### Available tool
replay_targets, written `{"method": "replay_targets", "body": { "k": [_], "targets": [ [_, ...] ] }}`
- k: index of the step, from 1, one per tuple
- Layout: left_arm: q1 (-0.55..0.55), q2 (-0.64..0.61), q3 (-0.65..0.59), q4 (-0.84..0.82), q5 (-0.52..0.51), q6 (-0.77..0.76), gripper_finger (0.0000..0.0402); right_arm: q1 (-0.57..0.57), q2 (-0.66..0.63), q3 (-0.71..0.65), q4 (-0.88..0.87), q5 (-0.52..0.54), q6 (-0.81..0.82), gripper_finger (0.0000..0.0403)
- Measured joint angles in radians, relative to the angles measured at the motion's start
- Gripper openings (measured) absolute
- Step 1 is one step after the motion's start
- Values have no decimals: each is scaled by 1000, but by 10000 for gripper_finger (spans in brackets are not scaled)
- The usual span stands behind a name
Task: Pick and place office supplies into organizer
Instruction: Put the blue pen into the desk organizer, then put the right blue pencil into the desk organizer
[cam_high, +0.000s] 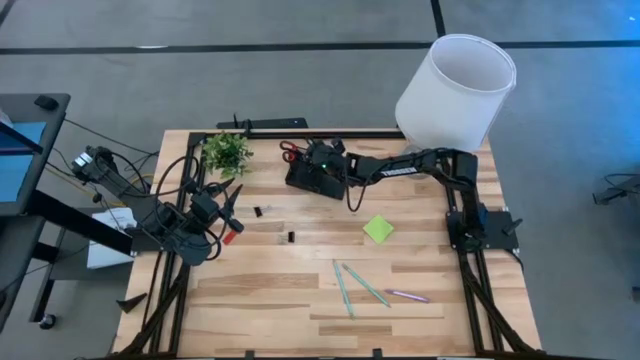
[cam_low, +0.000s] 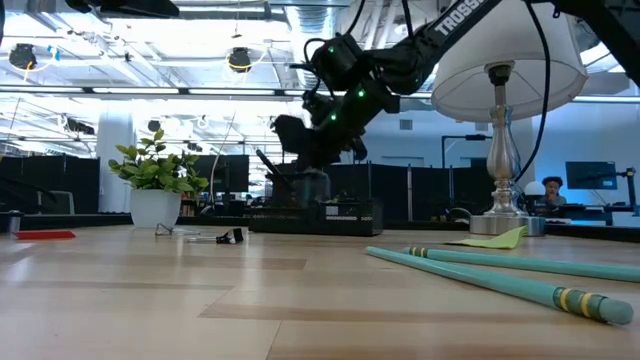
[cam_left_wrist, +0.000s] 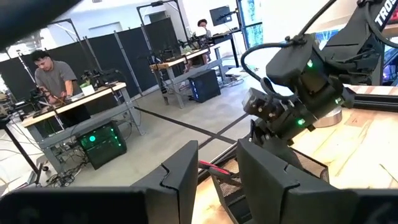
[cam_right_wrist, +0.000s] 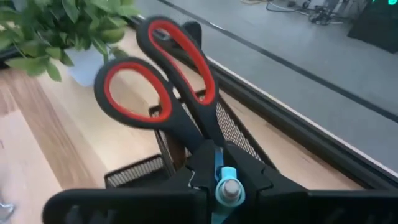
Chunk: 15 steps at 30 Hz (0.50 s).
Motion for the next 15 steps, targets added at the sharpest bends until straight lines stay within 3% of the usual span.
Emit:
{"method": "replay_targets", "body": {
  "k": [15],
  "targets": [
    [0, 0, 0, -7, 1, -19, 109, 25, -22, 2, 39, 14, -67, 116]
  ]
}}
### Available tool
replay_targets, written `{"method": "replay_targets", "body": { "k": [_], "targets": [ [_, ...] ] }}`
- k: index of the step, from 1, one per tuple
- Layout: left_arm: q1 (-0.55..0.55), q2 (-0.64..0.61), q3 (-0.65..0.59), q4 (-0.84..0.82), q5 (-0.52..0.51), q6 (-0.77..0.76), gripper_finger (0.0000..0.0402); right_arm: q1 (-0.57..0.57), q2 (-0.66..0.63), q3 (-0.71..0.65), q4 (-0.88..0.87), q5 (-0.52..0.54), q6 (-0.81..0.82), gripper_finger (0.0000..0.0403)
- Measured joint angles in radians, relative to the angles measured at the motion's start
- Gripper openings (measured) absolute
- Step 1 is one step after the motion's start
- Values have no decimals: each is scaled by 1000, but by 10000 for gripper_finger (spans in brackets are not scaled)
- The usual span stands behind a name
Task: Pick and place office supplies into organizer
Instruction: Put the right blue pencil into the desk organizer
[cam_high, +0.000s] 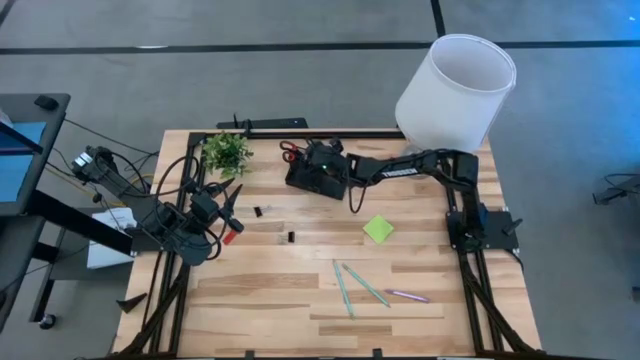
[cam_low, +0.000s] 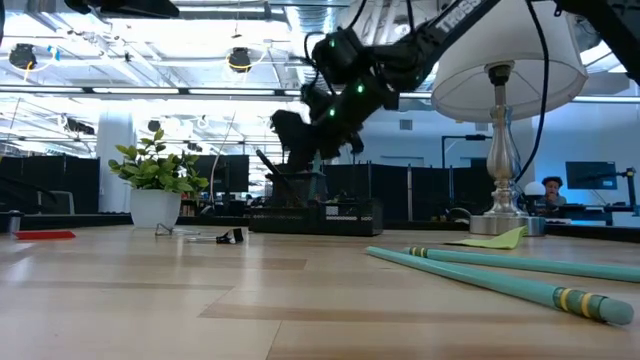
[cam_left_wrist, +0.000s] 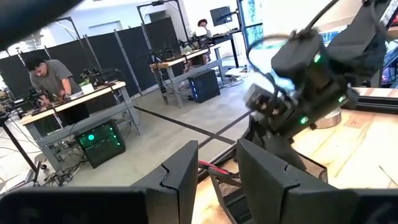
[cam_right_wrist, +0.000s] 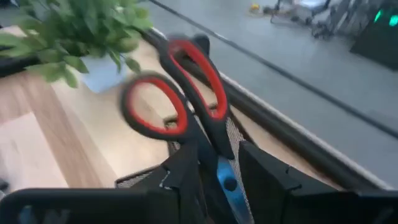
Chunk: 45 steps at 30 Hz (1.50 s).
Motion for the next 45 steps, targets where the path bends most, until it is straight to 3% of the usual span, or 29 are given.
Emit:
{"method": "replay_targets", "body": {
  "k": [6, 11, 15, 19, 22, 24, 27, 31, 38, 45],
  "targets": [
    [0, 0, 0, -6, 79, -8, 109, 63, -108, 49, -76, 20, -22, 121],
    [0, 11, 0, -4, 115, -14, 109, 170, -234, 55, -256, 14, -15, 112],
    [2, 23, 0, -22, 105, -60, 109, 291, -303, 55, -430, -1, 97, 104],
    [2, 31, 0, -41, 107, -101, 109, 408, -315, 54, -581, -114, 164, 102],
    [2, 31, 0, -63, 120, -127, 109, 463, -311, 54, -596, -250, 170, 103],
    [2, 31, 0, -73, 126, -145, 109, 492, -310, 54, -581, -260, 199, 101],
    [2, 31, 0, -85, 126, -157, 109, 539, -310, 54, -574, -173, 251, 98],
    [2, 31, 0, -85, 131, -183, 109, 631, -310, 54, -622, 86, 303, 97],
    [2, 31, 0, -84, 130, -232, 109, 829, -310, -1, -808, 508, 701, 97],
    [2, 31, 0, -84, 125, -233, 109, 970, -310, -120, -897, 612, 1038, 97]
  ]
}}
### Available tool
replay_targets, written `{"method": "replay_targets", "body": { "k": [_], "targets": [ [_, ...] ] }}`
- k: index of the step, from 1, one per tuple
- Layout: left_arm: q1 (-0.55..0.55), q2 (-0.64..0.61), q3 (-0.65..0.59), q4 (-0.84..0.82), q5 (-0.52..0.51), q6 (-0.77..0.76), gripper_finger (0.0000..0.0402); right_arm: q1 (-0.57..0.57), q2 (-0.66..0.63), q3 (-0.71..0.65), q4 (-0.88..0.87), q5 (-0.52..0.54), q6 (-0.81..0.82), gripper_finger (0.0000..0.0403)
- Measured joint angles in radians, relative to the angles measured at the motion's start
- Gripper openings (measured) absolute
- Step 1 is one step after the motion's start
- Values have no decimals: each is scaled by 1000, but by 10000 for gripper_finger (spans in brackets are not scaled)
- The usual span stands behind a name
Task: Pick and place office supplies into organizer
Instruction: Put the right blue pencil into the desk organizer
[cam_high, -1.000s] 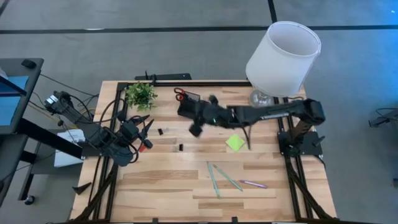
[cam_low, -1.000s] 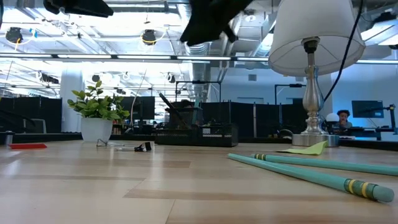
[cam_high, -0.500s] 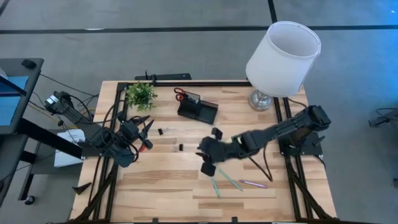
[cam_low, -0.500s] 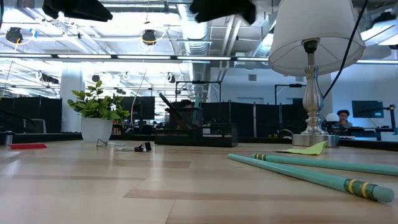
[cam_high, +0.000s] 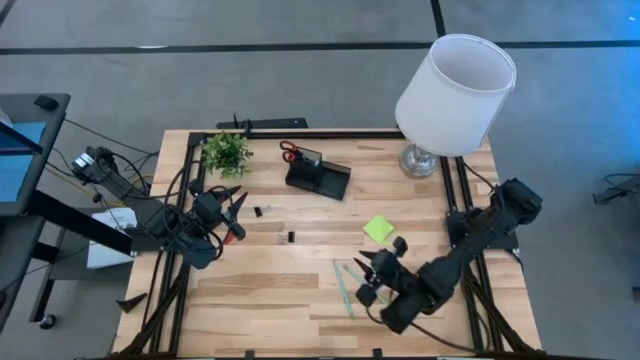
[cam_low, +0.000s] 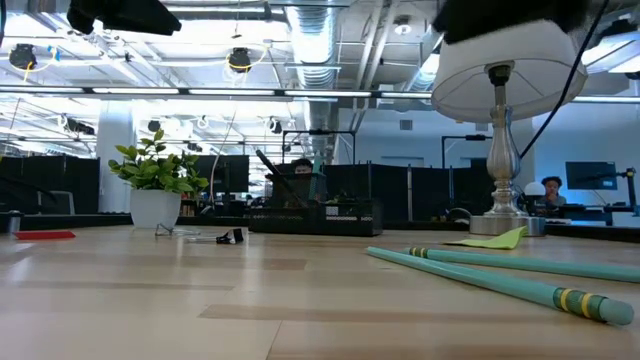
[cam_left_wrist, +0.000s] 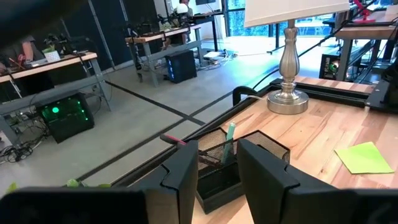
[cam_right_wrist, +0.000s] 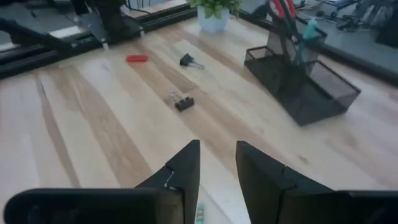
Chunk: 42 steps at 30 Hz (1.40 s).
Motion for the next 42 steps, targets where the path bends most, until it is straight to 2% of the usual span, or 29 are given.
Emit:
{"method": "replay_targets", "body": {
  "k": [4, 8, 11, 16, 21, 26, 30, 36, 42],
  "targets": [
    [0, 0, 0, 0, 0, 0, 109, 24, 0, -126, 170, 9, 45, 97],
    [0, 0, 0, 0, -1, 0, 109, 41, 17, -268, 428, 8, 43, 97],
    [0, 0, 0, 0, -1, 0, 109, 52, 19, -340, 554, 17, 18, 97],
    [0, 0, 0, -3, 1, 0, 109, 43, 18, -398, 694, -72, -107, 97],
    [0, 0, 0, -3, 5, 0, 109, 17, 41, -398, 750, -106, -129, 97],
    [0, 0, 0, -11, 6, 0, 109, -17, 181, -387, 850, -104, -138, 97],
    [0, 0, 0, -13, 6, 0, 109, -27, 271, -319, 848, -74, -217, 97],
    [0, 0, 0, -14, 29, -5, 109, -52, 312, -233, 762, -97, -264, 97],
    [0, 0, 0, -14, 43, -10, 109, -46, 311, -211, 675, -163, -93, 97]
  ]
}}
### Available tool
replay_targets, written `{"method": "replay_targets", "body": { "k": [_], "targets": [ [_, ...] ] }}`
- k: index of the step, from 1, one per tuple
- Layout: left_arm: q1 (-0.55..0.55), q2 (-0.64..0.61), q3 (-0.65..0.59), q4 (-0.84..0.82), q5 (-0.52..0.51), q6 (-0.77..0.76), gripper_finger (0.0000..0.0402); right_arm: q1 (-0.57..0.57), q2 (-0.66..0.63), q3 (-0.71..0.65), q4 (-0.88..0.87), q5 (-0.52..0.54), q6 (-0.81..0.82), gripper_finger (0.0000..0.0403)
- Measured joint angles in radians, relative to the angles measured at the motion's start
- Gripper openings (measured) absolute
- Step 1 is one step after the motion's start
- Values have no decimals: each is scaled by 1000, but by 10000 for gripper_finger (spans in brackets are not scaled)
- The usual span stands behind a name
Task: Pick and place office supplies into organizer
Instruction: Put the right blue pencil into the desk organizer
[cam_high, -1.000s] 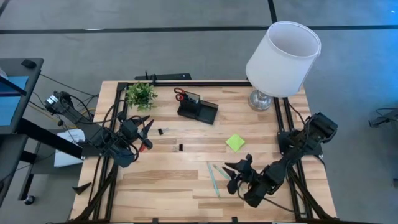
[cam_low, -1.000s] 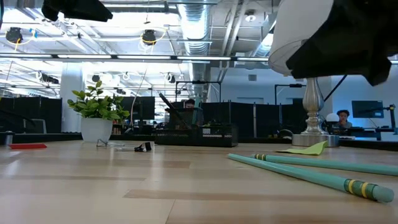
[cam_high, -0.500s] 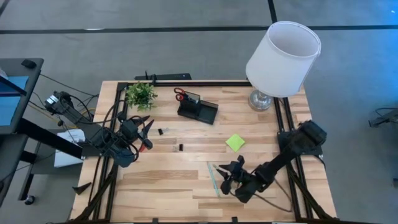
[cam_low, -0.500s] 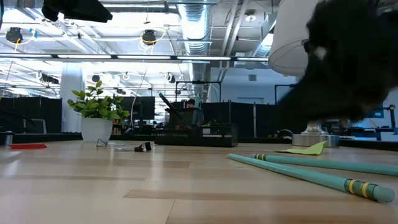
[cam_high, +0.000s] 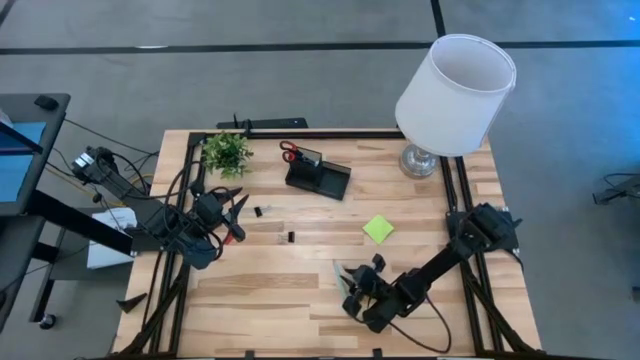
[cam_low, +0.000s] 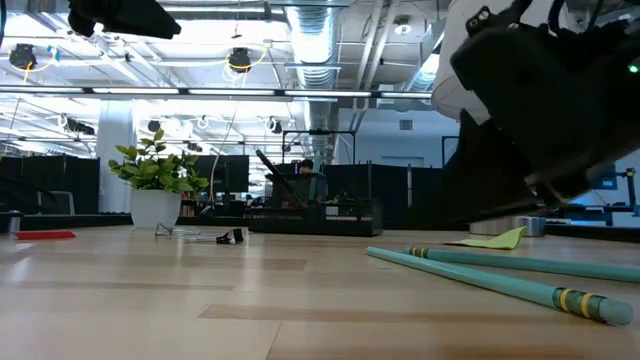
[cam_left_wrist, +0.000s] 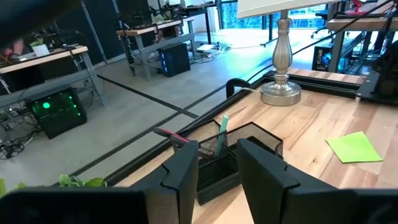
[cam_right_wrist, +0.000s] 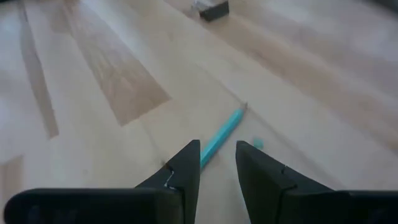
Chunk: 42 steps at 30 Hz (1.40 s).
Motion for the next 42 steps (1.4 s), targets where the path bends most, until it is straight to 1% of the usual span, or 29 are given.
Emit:
{"method": "replay_targets", "body": {
  "k": [3, 8, 13, 16, 19, 22, 25, 27, 29, 32, 34, 38, 40, 42],
  "targets": [
    [0, 0, 0, 0, 0, -11, 109, 19, 0, 0, -16, -15, 85, 97],
    [0, 0, 0, 0, 0, -27, 109, 54, 0, 1, -43, 12, 103, 97],
    [0, 0, 0, 0, 0, -35, 109, 67, 0, 1, -149, 28, 273, 97],
    [0, 0, 0, 0, 0, -35, 109, 73, 0, 26, -219, 60, 304, 97],
    [0, 0, 0, -4, -5, -35, 109, 74, -25, 103, -390, 61, 303, 92],
    [0, 0, 0, -6, -10, -35, 109, 70, -70, 214, -632, 70, 355, 81],
    [0, 0, 0, -15, -10, -35, 109, 80, -99, 312, -838, 134, 451, 70],
    [0, 0, 0, -27, -10, -35, 109, 95, -107, 344, -898, 188, 492, 65],
    [0, 0, 0, -38, -10, -35, 109, 106, -113, 347, -912, 198, 521, 63],
    [0, 0, 0, -42, -10, -35, 109, 117, -114, 347, -905, 186, 505, 63],
    [0, 0, 0, -42, -9, -35, 109, 117, -114, 346, -858, 163, 449, 63],
    [0, 0, 0, -42, 3, -35, 109, 115, -114, 346, -755, 88, 284, 63],
    [0, 0, 0, -42, 6, -35, 109, 106, -114, 346, -702, 84, 244, 63],
    [0, 0, 0, -42, 6, -35, 109, 82, -114, 346, -654, 83, 240, 63]
  ]
}}
